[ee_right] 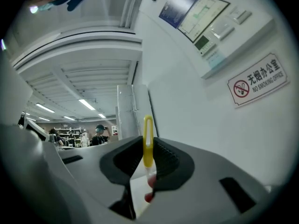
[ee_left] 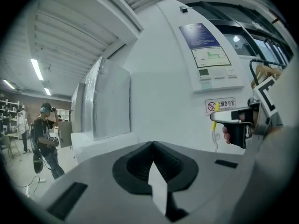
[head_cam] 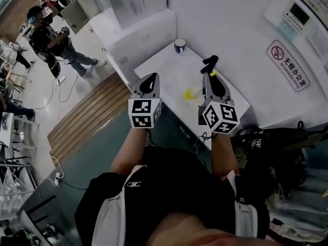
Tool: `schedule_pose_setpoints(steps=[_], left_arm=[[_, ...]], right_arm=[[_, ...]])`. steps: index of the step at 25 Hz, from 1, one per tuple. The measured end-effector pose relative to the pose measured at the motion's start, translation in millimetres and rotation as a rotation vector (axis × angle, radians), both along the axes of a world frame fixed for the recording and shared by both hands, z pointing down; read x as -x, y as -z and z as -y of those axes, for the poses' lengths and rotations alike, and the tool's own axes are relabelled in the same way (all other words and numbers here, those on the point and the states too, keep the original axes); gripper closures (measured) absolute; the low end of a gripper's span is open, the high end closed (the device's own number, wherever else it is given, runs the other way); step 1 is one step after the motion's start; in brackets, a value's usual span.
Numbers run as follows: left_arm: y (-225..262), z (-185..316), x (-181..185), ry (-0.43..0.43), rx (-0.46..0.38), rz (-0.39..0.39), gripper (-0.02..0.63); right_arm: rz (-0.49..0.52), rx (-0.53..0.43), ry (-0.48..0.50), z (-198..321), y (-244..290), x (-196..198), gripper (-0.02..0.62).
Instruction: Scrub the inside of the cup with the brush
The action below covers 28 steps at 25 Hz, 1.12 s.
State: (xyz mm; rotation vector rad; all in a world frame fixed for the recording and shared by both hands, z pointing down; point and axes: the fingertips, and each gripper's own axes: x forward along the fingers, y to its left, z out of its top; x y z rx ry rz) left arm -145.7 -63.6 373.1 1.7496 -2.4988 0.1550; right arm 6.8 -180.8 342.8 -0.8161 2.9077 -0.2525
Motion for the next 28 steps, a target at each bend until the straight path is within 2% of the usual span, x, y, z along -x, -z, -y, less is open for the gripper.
schedule_pose_setpoints(steps=[4,14,19,23,26,28], left_arm=[[-8,20,1,-0.016,0.023,-0.016,0.592],[-17,73,13,-0.105,0.041,0.005,0.592],[-33,98,35,-0.138,0.064,-0.025,0.592],[-52,122,48,-0.222,0.072,-0.085,0.586],[-72,142,60,-0.286,0.114,-0.115,0.477],[-87,154,70,-0.308,0.15,-0.113,0.471]], right_arm=[[-0.001,0.018,-0.019,17,-6,-4,0.525],[-0.013,0.027,-0.101,49,-18,-2,0.525],[-0.045,0.042,-0.163,66,-26,-2,0.524],[-0.072,0.058,-0.222,79,-32,-4,0.525],[-0.091,0.073,-0.266,90,-39,-3,0.524],[-0.101,0.082,-0.301,96,-43,-3,0.523]])
